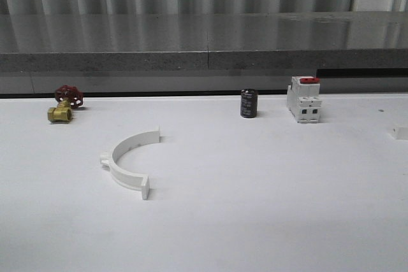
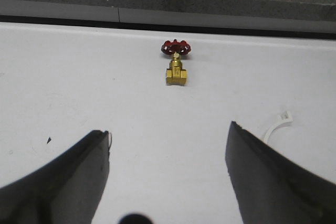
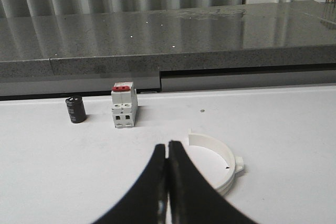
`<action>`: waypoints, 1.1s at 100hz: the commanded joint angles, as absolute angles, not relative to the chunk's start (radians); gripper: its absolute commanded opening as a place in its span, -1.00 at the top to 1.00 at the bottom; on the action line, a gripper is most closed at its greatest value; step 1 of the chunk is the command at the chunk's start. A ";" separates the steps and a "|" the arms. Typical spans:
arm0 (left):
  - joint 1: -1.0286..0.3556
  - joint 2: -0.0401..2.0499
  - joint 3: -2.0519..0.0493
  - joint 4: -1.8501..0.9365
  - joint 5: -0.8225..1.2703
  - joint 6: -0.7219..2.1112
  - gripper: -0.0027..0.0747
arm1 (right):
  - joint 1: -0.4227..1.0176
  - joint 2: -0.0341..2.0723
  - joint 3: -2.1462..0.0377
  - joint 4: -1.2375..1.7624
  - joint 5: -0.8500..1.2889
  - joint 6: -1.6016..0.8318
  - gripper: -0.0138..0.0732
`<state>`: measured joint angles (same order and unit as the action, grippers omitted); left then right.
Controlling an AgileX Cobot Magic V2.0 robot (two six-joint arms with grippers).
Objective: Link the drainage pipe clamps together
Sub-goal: 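Open the left gripper and lift it away from the clamp half, then lower the right gripper onto the other white clamp half and grasp it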
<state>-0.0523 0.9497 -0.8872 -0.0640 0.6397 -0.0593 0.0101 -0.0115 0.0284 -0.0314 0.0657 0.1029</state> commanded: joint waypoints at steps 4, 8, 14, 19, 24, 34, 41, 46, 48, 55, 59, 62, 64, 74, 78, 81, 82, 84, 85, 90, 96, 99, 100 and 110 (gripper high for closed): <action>-0.044 0.798 -0.808 -0.092 0.570 -0.034 -0.29 | 0.005 -0.029 0.009 -0.034 -0.016 0.096 0.84; -0.044 0.747 -0.770 -0.093 0.570 -0.034 -0.29 | 0.005 -0.029 0.009 -0.034 -0.016 0.096 0.84; -0.044 0.681 -0.715 -0.097 0.570 -0.034 -0.29 | 0.005 -0.029 0.009 -0.034 -0.016 0.096 0.84; -0.044 0.625 -0.675 -0.097 0.570 -0.034 -0.29 | 0.005 -0.029 0.009 -0.034 -0.016 0.096 0.84; -0.044 0.571 -0.638 -0.097 0.572 -0.034 -0.29 | 0.005 -0.029 0.009 -0.034 -0.016 0.096 0.84; -0.044 0.469 -0.576 -0.097 0.574 -0.034 -0.29 | 0.005 -0.029 0.009 -0.034 -0.016 0.096 0.84; -0.044 0.416 -0.543 -0.097 0.574 -0.034 -0.23 | 0.005 -0.029 0.009 -0.034 -0.021 0.096 0.84; -0.044 0.388 -0.525 -0.097 0.574 -0.034 -0.11 | 0.005 -0.029 0.009 -0.034 -0.024 0.096 0.84; -0.044 0.379 -0.519 -0.097 0.574 -0.034 -0.04 | 0.005 -0.029 0.009 -0.034 -0.024 0.096 0.84; -0.044 0.358 -0.507 -0.097 0.575 -0.034 0.27 | 0.005 -0.029 0.008 -0.034 -0.034 0.096 0.84; -0.044 0.355 -0.503 -0.097 0.575 -0.034 0.50 | 0.005 -0.029 0.001 -0.034 -0.034 0.096 0.84; -0.044 0.354 -0.503 -0.097 0.576 -0.034 0.65 | 0.005 -0.029 -0.006 -0.033 -0.030 0.096 0.84; -0.044 0.354 -0.502 -0.097 0.576 -0.034 0.77 | 0.005 -0.029 -0.014 -0.033 -0.025 0.096 0.84; -0.044 0.354 -0.497 -0.092 0.569 -0.034 0.99 | 0.005 -0.017 -0.059 -0.033 0.017 0.096 0.84; -0.044 0.354 -0.497 -0.092 0.564 -0.034 0.98 | 0.005 0.002 -0.083 -0.028 0.034 0.096 0.84; -0.044 0.354 -0.497 -0.092 0.562 -0.034 0.98 | 0.005 0.019 -0.101 -0.021 0.047 0.097 0.84; -0.044 0.354 -0.497 -0.092 0.562 -0.034 0.98 | 0.005 0.024 -0.111 -0.017 0.053 0.097 0.84; -0.044 0.354 -0.497 -0.092 0.562 -0.034 0.98 | 0.005 0.039 -0.127 -0.012 0.064 0.097 0.84; -0.044 0.354 -0.497 -0.092 0.562 -0.034 0.98 | 0.005 0.051 -0.132 -0.011 0.068 0.097 0.84; -0.044 0.354 -0.497 -0.088 0.562 -0.034 0.98 | 0.005 0.098 -0.174 -0.006 0.088 0.097 0.84; -0.044 0.354 -0.497 -0.087 0.562 -0.034 0.98 | 0.005 0.162 -0.237 -0.006 0.124 0.097 0.84; -0.044 0.354 -0.497 -0.087 0.562 -0.034 0.98 | 0.005 0.198 -0.268 -0.006 0.146 0.097 0.84; -0.044 0.354 -0.497 -0.087 0.562 -0.034 0.98 | 0.005 0.216 -0.284 -0.006 0.153 0.097 0.84; -0.044 0.354 -0.497 -0.085 0.562 -0.034 0.98 | 0.005 0.360 -0.411 -0.005 0.298 0.097 0.84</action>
